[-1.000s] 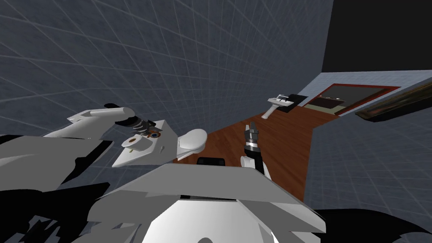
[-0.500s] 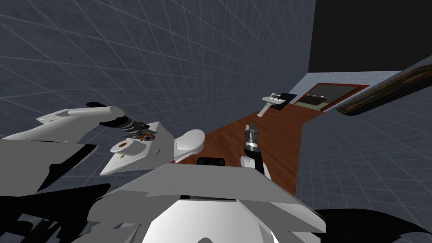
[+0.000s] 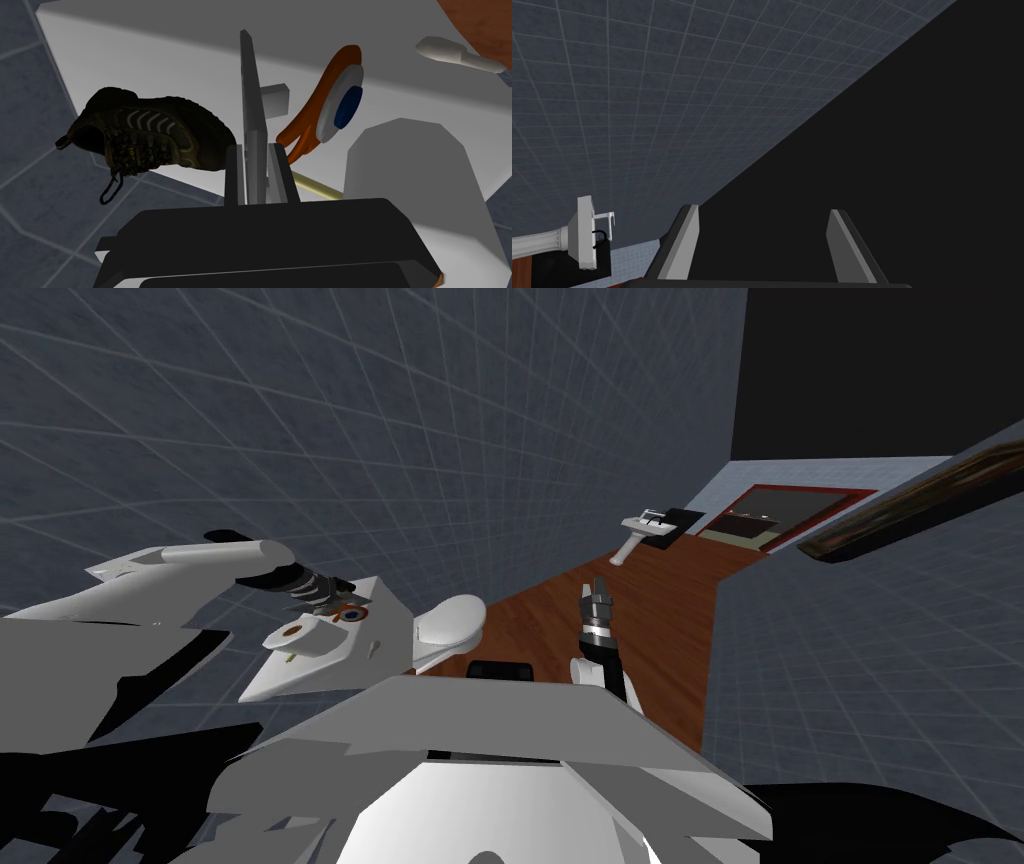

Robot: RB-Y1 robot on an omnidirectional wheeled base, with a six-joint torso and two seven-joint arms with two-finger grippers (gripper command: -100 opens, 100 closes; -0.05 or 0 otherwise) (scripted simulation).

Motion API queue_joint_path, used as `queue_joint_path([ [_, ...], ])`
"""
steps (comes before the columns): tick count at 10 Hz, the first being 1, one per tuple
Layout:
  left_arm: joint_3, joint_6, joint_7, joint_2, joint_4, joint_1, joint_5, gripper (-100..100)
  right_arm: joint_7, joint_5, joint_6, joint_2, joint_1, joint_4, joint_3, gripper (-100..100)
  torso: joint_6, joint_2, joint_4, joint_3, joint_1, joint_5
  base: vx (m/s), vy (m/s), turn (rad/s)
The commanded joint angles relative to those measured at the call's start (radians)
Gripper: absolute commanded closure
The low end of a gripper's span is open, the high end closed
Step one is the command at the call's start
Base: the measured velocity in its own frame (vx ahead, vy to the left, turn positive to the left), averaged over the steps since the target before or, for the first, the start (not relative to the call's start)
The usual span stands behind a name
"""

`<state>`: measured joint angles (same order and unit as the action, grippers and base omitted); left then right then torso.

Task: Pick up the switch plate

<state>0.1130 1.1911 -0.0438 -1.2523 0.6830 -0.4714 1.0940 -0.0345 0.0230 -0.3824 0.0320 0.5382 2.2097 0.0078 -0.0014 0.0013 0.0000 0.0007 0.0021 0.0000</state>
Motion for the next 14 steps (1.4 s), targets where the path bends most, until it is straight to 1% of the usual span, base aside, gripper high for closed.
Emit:
queue_joint_path([
  [1, 0.0, 0.0, 0.0, 0.0, 0.0, 0.0, 0.0, 0, 0.0, 0.0, 0.0, 0.0, 0.0, 0.0, 0.0, 0, 0.0, 0.0, 0.0, 0.0, 0.0, 0.0, 0.0, 0.0, 0.0],
  [2, -0.042, 0.017, 0.017, 0.05, -0.011, -0.05, -0.05, 100, 0.0, 0.0, 0.0, 0.0, 0.0, 0.0, 0.0, 0, 0.0, 0.0, 0.0, 0.0, 0.0, 0.0, 0.016, 0.034, 0.325],
  [3, -0.042, 0.017, 0.017, 0.075, -0.011, -0.054, -0.073, 100, 0.0, 0.0, 0.0, 0.0, 0.0, 0.0, 0.0, 0, -0.003, 0.0, 0.0, 0.0, 0.002, 0.0, 0.026, 0.039, 0.334],
  [4, -0.082, 0.038, 0.031, 0.112, -0.021, -0.104, -0.11, 100, 0.0, 0.0, 0.0, 0.0, 0.0, 0.0, 0.0, 0, -0.003, 0.0, 0.0, 0.0, 0.003, 0.001, 0.036, 0.053, 0.407],
  [5, -0.086, 0.038, 0.031, 0.14, -0.021, -0.124, -0.135, 100, 0.0, 0.0, 0.0, 0.0, 0.0, 0.0, 0.0, 0, -0.007, 0.0, 0.0, 0.0, 0.007, 0.002, 0.029, 0.033, 0.241],
  [6, -0.086, 0.038, 0.031, 0.161, -0.021, -0.133, -0.161, 100, 0.0, 0.0, 0.0, 0.0, 0.0, 0.0, 0.0, 0, -0.004, 0.001, 0.0, 0.0, 0.007, 0.003, 0.007, 0.015, 0.018],
  [7, -0.086, 0.038, 0.031, 0.161, -0.021, -0.133, -0.186, 100, 0.0, 0.0, 0.0, 0.0, 0.0, 0.0, 0.0, 0, 0.001, -0.001, -0.002, -0.001, 0.006, 0.005, -0.006, 0.001, -0.079],
  [8, -0.13, 0.058, 0.046, 0.201, -0.031, -0.182, -0.22, 100, 0.0, 0.0, 0.0, 0.0, 0.0, 0.0, 0.0, 0, 0.002, -0.003, -0.002, -0.003, 0.005, 0.006, 0.018, 0.024, 0.291],
  [9, -0.13, 0.058, 0.046, 0.235, -0.031, -0.201, -0.257, 100, 0.0, 0.0, 0.0, 0.0, 0.0, 0.0, 0.0, 0, 0.0, -0.005, -0.002, -0.003, 0.006, 0.005, 0.031, 0.022, 0.301],
  [10, -0.13, 0.058, 0.046, 0.245, -0.031, -0.201, -0.287, 100, 0.0, 0.0, 0.0, 0.0, 0.0, 0.0, 0.0, 0, -0.001, -0.005, -0.003, -0.004, 0.007, 0.007, 0.017, 0.01, 0.052],
  [11, -0.175, 0.078, 0.061, 0.28, -0.04, -0.254, -0.316, 100, 0.0, 0.0, 0.0, 0.0, 0.0, 0.0, 0.0, 0, 0.0, -0.005, -0.004, -0.004, 0.007, 0.008, 0.017, 0.041, 0.312],
  [12, -0.175, 0.078, 0.061, 0.316, -0.04, -0.27, -0.353, 100, 0.0, 0.0, 0.0, 0.0, 0.0, 0.0, 0.0, 0, -0.001, -0.005, -0.003, -0.004, 0.009, 0.007, 0.027, 0.032, 0.252],
  [13, -0.175, 0.078, 0.061, 0.329, -0.051, -0.27, -0.39, 100, 0.0, 0.0, 0.0, 0.0, 0.0, 0.0, 0.0, 0, -0.001, -0.005, -0.004, -0.004, 0.009, 0.008, 0.015, 0.005, 0.02],
  [14, -0.175, 0.078, 0.061, 0.329, -0.04, -0.27, -0.39, 100, 0.0, 0.0, 0.0, 0.0, 0.0, 0.0, 0.0, 0, 0.0, -0.005, -0.003, -0.004, 0.008, 0.008, 0.003, 0.0, -0.021],
])
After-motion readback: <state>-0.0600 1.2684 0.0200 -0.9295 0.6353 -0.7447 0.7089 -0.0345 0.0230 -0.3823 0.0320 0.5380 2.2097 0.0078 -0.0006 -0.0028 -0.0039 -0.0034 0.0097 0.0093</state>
